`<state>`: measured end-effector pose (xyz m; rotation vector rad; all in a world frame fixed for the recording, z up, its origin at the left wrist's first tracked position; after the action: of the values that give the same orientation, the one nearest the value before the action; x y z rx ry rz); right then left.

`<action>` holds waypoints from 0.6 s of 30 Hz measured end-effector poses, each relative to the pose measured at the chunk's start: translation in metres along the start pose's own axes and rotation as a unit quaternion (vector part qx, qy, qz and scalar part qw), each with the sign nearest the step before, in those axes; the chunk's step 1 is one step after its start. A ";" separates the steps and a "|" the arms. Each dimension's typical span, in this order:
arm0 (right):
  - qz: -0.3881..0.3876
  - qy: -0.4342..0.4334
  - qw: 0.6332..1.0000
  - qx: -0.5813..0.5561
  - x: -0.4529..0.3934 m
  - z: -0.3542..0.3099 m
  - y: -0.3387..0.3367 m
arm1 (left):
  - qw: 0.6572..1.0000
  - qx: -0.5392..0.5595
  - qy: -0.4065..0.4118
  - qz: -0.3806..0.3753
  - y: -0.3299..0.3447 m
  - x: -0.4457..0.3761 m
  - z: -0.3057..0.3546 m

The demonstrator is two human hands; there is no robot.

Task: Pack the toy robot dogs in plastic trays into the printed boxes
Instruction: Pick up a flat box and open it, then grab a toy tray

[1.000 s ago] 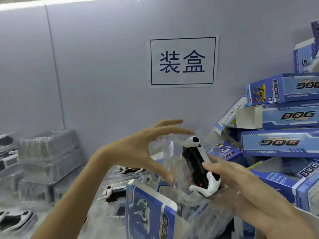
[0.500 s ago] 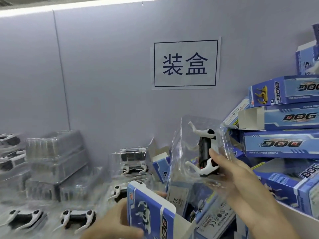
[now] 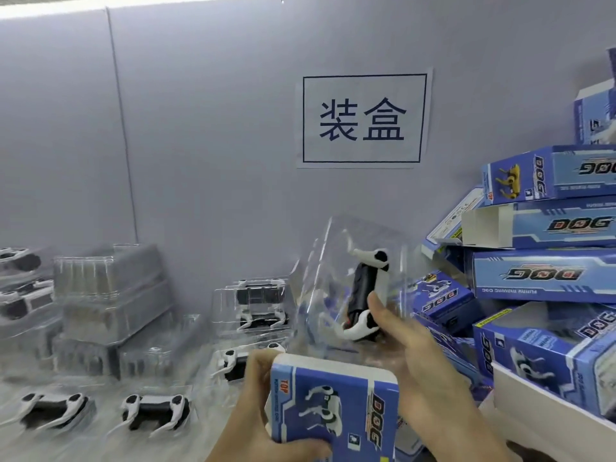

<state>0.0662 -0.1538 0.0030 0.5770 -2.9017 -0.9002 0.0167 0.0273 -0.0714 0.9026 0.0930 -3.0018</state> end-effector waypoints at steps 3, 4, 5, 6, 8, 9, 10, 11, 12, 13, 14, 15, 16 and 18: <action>-0.013 -0.001 0.999 0.051 0.002 0.001 -0.003 | 0.996 -0.036 0.054 0.054 -0.009 0.001 0.006; -0.014 -0.016 0.997 0.073 0.003 -0.003 -0.005 | 0.996 -0.051 0.060 0.053 -0.008 0.003 0.009; -0.016 -0.036 0.993 0.114 0.003 -0.006 -0.008 | 0.995 -0.062 0.060 0.048 -0.007 0.003 0.009; -0.013 -0.048 0.987 0.156 0.004 -0.008 -0.009 | 0.995 -0.077 0.056 0.035 -0.006 0.005 0.010; -0.023 -0.052 0.978 0.203 0.006 -0.008 -0.008 | 0.994 -0.101 0.052 0.007 -0.004 0.007 0.010; -0.035 -0.051 0.974 0.219 0.005 -0.006 -0.008 | 0.993 -0.107 0.056 -0.001 -0.003 0.008 0.010; -0.041 -0.050 0.969 0.237 0.005 -0.007 -0.008 | 0.992 -0.110 0.060 0.000 -0.004 0.009 0.010; -0.048 -0.045 0.966 0.249 0.004 -0.007 -0.008 | 0.993 -0.106 0.056 0.004 -0.004 0.008 0.009; -0.053 -0.036 0.963 0.263 0.003 -0.006 -0.008 | 0.993 -0.105 0.051 0.008 -0.004 0.008 0.009; -0.062 -0.024 0.961 0.267 0.002 -0.004 -0.008 | 0.994 -0.102 0.046 0.015 -0.004 0.007 0.009; -0.070 -0.018 0.958 0.279 0.001 -0.002 -0.009 | 0.994 -0.101 0.048 0.020 -0.005 0.007 0.009; -0.073 -0.014 0.954 0.289 -0.002 0.001 -0.012 | 0.994 -0.099 0.048 0.020 -0.005 0.006 0.006; -0.077 -0.008 0.947 0.313 -0.003 0.005 -0.016 | 0.995 -0.093 0.041 0.023 -0.005 0.007 0.007; -0.101 0.013 0.923 0.370 -0.003 0.016 -0.015 | 0.996 -0.079 0.033 0.022 -0.003 0.005 0.005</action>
<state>0.0716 -0.1556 -0.0187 0.9174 -3.1275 0.2565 0.0096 0.0305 -0.0697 0.9720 0.3017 -2.8756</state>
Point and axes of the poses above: each hand's wrist, its own x-axis away from the middle knuckle, its own y-axis out of the palm, z = x × y, the point moved 7 cm from there along -x, towards the middle knuckle, and after that the axes turned 4 degrees about y, right-handed, at the moved point
